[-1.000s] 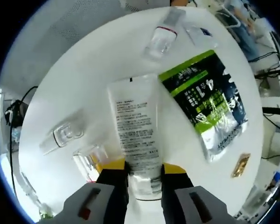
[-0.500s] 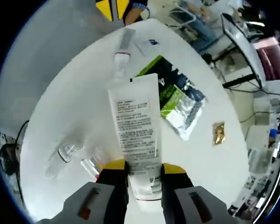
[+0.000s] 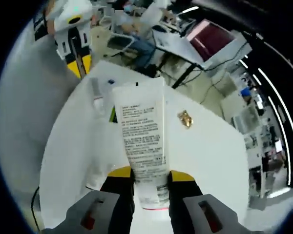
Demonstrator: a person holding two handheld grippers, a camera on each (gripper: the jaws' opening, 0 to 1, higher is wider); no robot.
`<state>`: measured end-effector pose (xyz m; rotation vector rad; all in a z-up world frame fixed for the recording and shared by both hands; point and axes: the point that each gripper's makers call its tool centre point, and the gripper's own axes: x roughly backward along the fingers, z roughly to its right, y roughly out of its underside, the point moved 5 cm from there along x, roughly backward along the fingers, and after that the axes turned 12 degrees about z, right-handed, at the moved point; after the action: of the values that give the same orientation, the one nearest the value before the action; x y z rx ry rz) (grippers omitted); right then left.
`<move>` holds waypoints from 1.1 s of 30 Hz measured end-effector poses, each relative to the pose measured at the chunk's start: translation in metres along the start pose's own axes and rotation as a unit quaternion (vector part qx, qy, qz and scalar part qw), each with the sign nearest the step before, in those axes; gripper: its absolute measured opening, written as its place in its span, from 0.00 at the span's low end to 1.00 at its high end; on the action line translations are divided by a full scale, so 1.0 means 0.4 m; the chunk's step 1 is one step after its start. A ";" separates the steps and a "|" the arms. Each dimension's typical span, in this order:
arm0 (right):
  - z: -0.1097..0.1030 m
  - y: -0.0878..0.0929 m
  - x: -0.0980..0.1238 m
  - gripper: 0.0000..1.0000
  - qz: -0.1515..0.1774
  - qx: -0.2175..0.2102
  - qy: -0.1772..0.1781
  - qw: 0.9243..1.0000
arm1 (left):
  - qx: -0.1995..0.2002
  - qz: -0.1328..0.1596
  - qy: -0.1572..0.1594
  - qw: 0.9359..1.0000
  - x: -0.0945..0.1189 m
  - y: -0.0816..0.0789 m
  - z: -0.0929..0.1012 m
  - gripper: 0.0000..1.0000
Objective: Arrange the skincare products in the storage area until every visible bottle or jar stands upright without overlapping.
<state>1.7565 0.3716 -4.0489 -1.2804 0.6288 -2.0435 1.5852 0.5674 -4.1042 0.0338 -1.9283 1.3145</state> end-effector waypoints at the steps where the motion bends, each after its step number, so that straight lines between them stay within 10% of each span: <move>1: -0.009 -0.005 0.016 0.21 0.012 -0.019 0.014 1.000 | 0.002 0.003 -0.001 1.000 0.001 -0.002 -0.001 0.06; 6: -0.061 -0.025 0.086 0.21 0.072 -0.117 0.076 0.988 | 0.009 0.008 0.002 1.000 0.000 -0.002 0.000 0.07; 17: -0.185 -0.054 0.191 0.21 0.175 -0.278 0.154 0.932 | 0.005 -0.001 0.017 1.000 -0.001 0.001 0.014 0.09; 23: -0.219 -0.052 0.230 0.21 0.198 -0.305 0.172 0.915 | 0.007 -0.005 0.023 1.000 -0.005 0.002 0.018 0.12; 33: -0.228 -0.041 0.257 0.21 0.216 -0.323 0.179 0.904 | 0.073 0.065 0.086 0.992 -0.018 -0.118 0.087 0.33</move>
<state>1.6362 0.3134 -4.0130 -0.9561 1.7082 -1.7473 1.5900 0.5150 -4.0771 -0.1296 -1.7115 1.4915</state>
